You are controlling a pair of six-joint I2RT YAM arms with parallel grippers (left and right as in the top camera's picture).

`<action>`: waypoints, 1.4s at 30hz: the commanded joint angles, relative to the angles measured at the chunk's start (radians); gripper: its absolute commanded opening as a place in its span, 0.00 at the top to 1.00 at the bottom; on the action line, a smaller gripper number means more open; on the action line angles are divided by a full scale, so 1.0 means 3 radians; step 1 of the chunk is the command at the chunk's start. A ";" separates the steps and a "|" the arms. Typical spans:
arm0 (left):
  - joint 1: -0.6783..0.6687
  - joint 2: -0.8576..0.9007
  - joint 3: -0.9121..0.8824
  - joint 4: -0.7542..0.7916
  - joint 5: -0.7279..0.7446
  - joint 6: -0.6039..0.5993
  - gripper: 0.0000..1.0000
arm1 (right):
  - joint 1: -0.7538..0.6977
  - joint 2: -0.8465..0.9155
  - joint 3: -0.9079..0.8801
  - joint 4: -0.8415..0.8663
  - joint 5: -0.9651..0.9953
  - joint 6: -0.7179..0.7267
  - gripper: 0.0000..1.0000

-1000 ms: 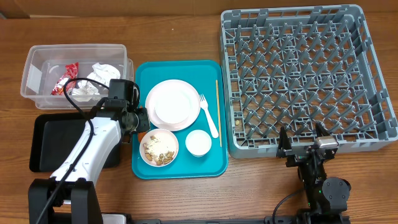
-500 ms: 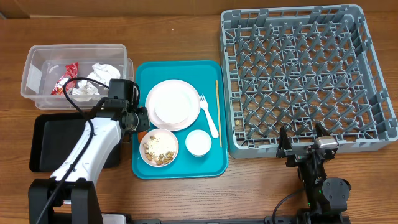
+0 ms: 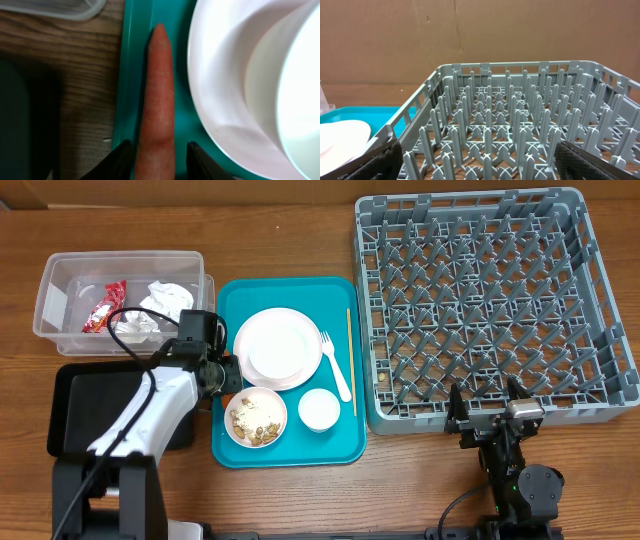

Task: Sort waste into correct bins and load items into the dishwasher
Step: 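Lower the left gripper and close on the carrot, then lift the carrot and carry it left over the black tray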

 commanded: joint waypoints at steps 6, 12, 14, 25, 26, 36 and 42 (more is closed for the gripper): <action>-0.0013 0.0404 -0.0022 0.0093 -0.0037 0.0041 0.64 | -0.0001 -0.0038 -0.0036 0.0015 0.0006 -0.0003 0.00; -0.0011 0.0425 -0.0020 0.0111 -0.0038 0.0041 0.62 | -0.0001 -0.0038 -0.0036 0.0015 0.0006 -0.0003 0.00; -0.0011 0.0425 -0.0020 0.0114 -0.0041 0.0041 0.61 | -0.0001 -0.0038 -0.0036 0.0015 0.0006 -0.0003 0.00; -0.0011 0.0425 -0.0019 0.0151 -0.0193 0.0041 0.71 | -0.0001 -0.0038 -0.0036 0.0015 0.0006 -0.0003 0.00; -0.0011 0.0425 -0.0017 0.0151 -0.0195 0.0041 0.73 | -0.0001 -0.0038 -0.0036 0.0015 0.0006 -0.0003 0.00; -0.0011 0.0423 0.0037 0.0148 -0.0195 0.0055 0.81 | -0.0001 -0.0038 -0.0036 0.0015 0.0006 -0.0003 0.00; -0.0011 0.0423 0.0229 -0.0043 -0.0198 0.0182 0.87 | -0.0001 -0.0038 -0.0036 0.0015 0.0006 -0.0003 0.00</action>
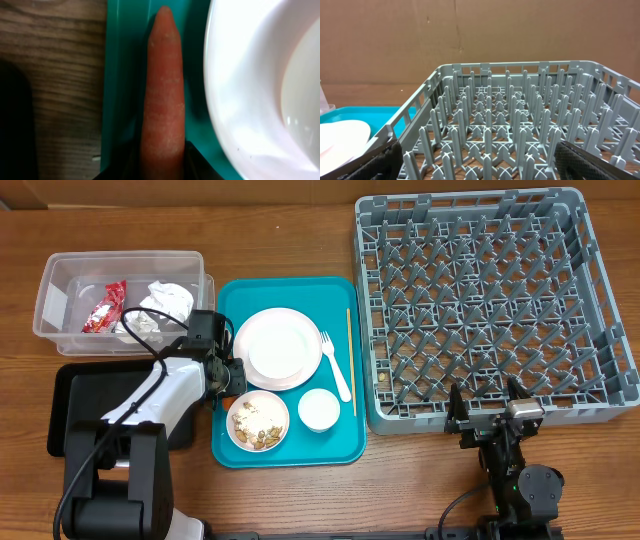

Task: Sort waste into correct bins and load items into the dishwasher
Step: 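Lift the carrot and carry it left over the black tray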

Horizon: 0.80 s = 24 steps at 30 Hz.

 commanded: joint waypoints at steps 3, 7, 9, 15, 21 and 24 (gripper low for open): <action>0.0010 0.0056 0.0322 -0.0249 -0.0144 0.0149 0.89 | -0.0001 -0.0038 -0.0036 0.0015 0.0006 -0.0004 0.00; 0.0010 0.0055 0.0558 -0.0481 -0.0144 0.0174 0.91 | -0.0001 -0.0038 -0.0036 0.0014 0.0006 -0.0004 0.00; 0.0010 0.0056 0.0662 -0.0567 -0.0144 0.0184 0.92 | -0.0001 -0.0038 -0.0036 0.0015 0.0006 -0.0004 0.00; 0.0010 0.0011 0.0965 -0.0833 -0.0141 0.0183 0.94 | -0.0001 -0.0038 -0.0036 0.0015 0.0006 -0.0004 0.00; 0.0010 -0.0092 0.1264 -0.1151 -0.0132 0.0103 0.96 | -0.0001 -0.0038 -0.0036 0.0014 0.0006 -0.0004 0.00; 0.0022 -0.0209 0.1339 -0.1274 -0.0134 -0.0037 0.96 | -0.0001 -0.0038 -0.0036 0.0015 0.0006 -0.0004 0.00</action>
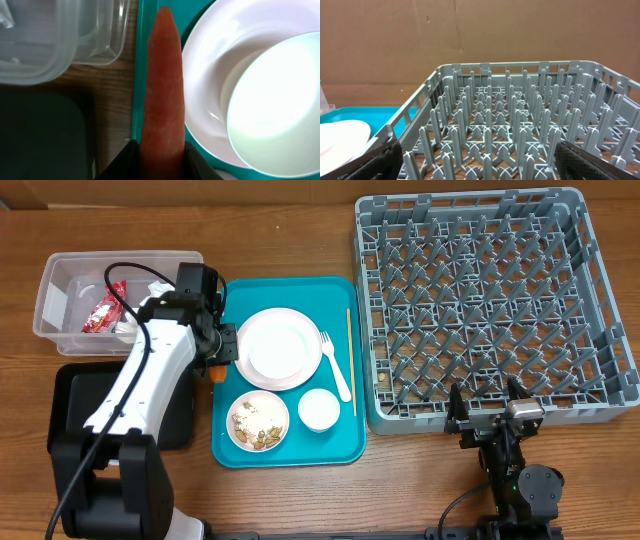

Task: Sort waste into correct bins and load items into the dishwasher
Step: 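Lift the carrot and carry it left over the black tray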

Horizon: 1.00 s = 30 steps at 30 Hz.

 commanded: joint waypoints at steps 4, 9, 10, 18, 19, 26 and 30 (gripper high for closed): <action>0.0023 -0.0420 0.0141 -0.0116 -0.0022 -0.0361 0.96 | -0.0001 -0.0038 -0.0036 0.0013 0.0006 -0.0004 0.00; 0.0023 -0.0706 0.0141 -0.0174 -0.0023 -0.0512 0.96 | -0.0001 -0.0038 -0.0036 0.0014 0.0006 -0.0004 0.00; 0.0024 -0.0758 0.0141 -0.0192 -0.0025 -0.0539 0.96 | -0.0001 -0.0038 -0.0036 0.0014 0.0006 -0.0004 0.00; 0.0306 -0.1011 0.0141 -0.0462 -0.0170 -0.0960 0.96 | -0.0001 -0.0038 -0.0036 0.0014 0.0006 -0.0004 0.00; 0.0374 -0.1019 0.0141 -0.0500 -0.0170 -0.0994 0.96 | -0.0001 -0.0038 -0.0036 0.0014 0.0006 -0.0004 0.00; 0.0927 -0.1025 0.0141 -0.0743 -0.0172 -0.1034 0.96 | -0.0001 -0.0038 -0.0036 0.0014 0.0006 -0.0004 0.00; 0.1263 -0.1025 0.0140 -0.0839 -0.0178 -0.1064 0.96 | -0.0001 -0.0038 -0.0036 0.0014 0.0006 -0.0004 0.00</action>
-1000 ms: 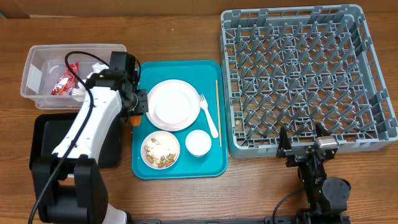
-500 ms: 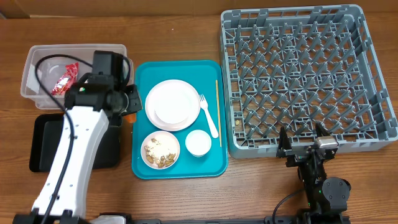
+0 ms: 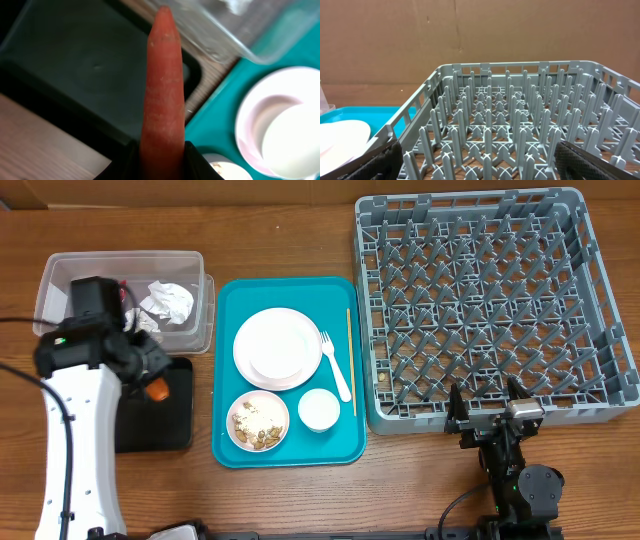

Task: Sort waste into correct bins and load items into the dishwasher
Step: 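Lift the carrot and carry it left over the black tray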

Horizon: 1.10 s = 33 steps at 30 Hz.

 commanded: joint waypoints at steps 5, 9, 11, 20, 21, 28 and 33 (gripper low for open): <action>0.0556 -0.0071 0.0042 -0.0140 -0.0135 -0.0415 0.96 | -0.0001 -0.0038 -0.0036 0.0015 0.0006 -0.0004 0.00; 0.0745 -0.0070 -0.0065 -0.0123 -0.0145 -0.0460 0.96 | -0.0001 -0.0038 -0.0036 0.0015 0.0006 -0.0004 0.00; 0.0807 -0.0070 -0.0151 -0.0079 -0.0172 -0.0482 0.96 | -0.0001 -0.0038 -0.0036 0.0015 0.0006 -0.0004 0.00; 0.0912 -0.0067 -0.0824 0.0492 -0.0320 -0.0853 0.96 | -0.0001 -0.0038 -0.0036 0.0015 0.0006 -0.0004 0.00; 0.0917 -0.0067 -0.0881 0.0551 -0.0322 -0.0894 0.96 | -0.0001 -0.0038 -0.0036 0.0014 0.0006 -0.0004 0.00; 0.1027 -0.0057 -0.1298 0.1049 -0.0333 -0.1172 0.96 | -0.0001 -0.0038 -0.0036 0.0014 0.0006 -0.0004 0.00; 0.1115 -0.0055 -0.1578 0.1493 -0.0328 -0.1205 0.96 | -0.0001 -0.0038 -0.0036 0.0014 0.0006 -0.0004 0.00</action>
